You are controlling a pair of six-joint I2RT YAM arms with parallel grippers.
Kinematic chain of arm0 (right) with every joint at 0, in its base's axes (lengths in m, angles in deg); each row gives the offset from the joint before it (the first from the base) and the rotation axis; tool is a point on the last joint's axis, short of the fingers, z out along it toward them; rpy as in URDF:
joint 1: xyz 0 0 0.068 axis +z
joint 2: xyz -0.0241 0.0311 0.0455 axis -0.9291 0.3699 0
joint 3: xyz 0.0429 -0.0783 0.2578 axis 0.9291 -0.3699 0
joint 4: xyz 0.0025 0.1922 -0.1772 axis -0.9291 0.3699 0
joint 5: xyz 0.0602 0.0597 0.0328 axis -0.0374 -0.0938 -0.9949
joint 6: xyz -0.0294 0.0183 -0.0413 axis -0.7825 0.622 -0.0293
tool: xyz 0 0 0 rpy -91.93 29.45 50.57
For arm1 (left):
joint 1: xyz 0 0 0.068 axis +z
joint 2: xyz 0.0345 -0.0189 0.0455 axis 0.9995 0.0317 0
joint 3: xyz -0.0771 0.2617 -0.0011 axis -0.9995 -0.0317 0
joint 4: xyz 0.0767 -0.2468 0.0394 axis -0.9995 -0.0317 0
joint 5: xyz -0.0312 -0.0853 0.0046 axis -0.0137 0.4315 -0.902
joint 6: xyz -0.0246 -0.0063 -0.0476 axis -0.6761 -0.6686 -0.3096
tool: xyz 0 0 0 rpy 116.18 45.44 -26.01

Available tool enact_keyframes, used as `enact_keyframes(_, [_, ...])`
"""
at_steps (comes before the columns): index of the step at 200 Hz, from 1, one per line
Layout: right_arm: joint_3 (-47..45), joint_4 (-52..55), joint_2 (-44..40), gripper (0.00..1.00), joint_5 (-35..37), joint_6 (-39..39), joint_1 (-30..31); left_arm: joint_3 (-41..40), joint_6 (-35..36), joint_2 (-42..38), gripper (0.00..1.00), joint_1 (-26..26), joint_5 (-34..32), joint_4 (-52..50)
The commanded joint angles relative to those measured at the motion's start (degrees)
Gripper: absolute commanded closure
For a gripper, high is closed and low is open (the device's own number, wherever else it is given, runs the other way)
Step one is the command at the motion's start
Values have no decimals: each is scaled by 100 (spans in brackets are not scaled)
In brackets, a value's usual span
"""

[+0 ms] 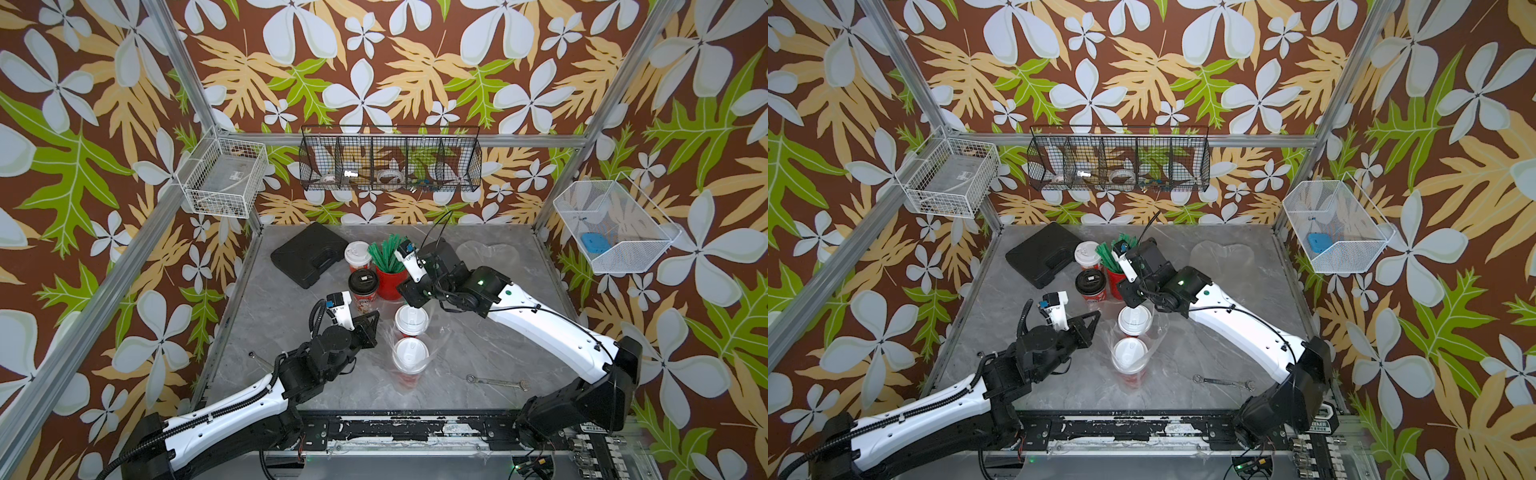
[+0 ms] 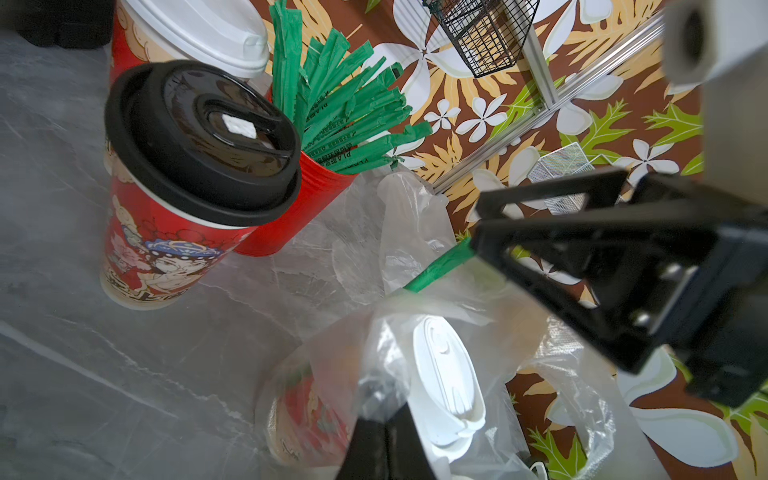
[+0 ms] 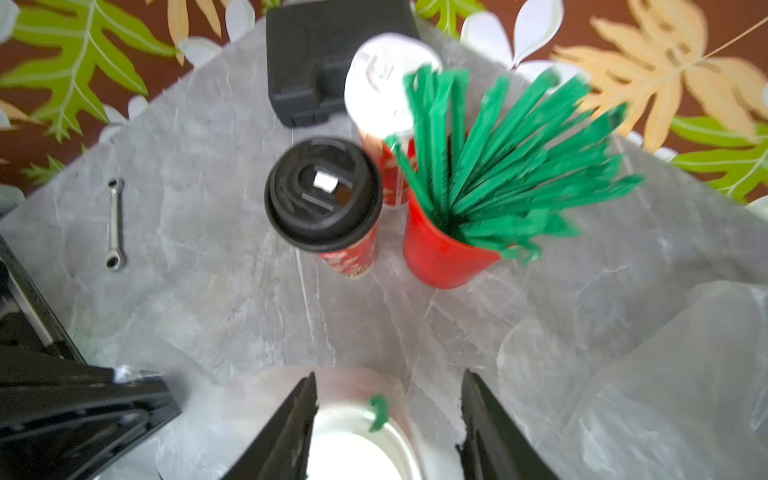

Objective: Pack milk tea into plastic carrier bags
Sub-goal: Place the straw in the plastic carrier bag, then pick up the straw from the container.

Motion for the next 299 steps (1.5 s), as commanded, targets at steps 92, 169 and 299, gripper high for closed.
enact_keyframes(92, [2571, 29, 2200, 65, -916, -556, -574, -180, -218, -29, 100, 7, -30, -15])
enact_keyframes(169, [3001, 554, 2859, 60, -1785, -759, -609, -309, -406, -106, 100, 8, -109, -82])
enact_keyframes(299, [3002, 627, 3263, 64, -863, -682, -607, -290, -423, -19, 100, 6, -153, -73])
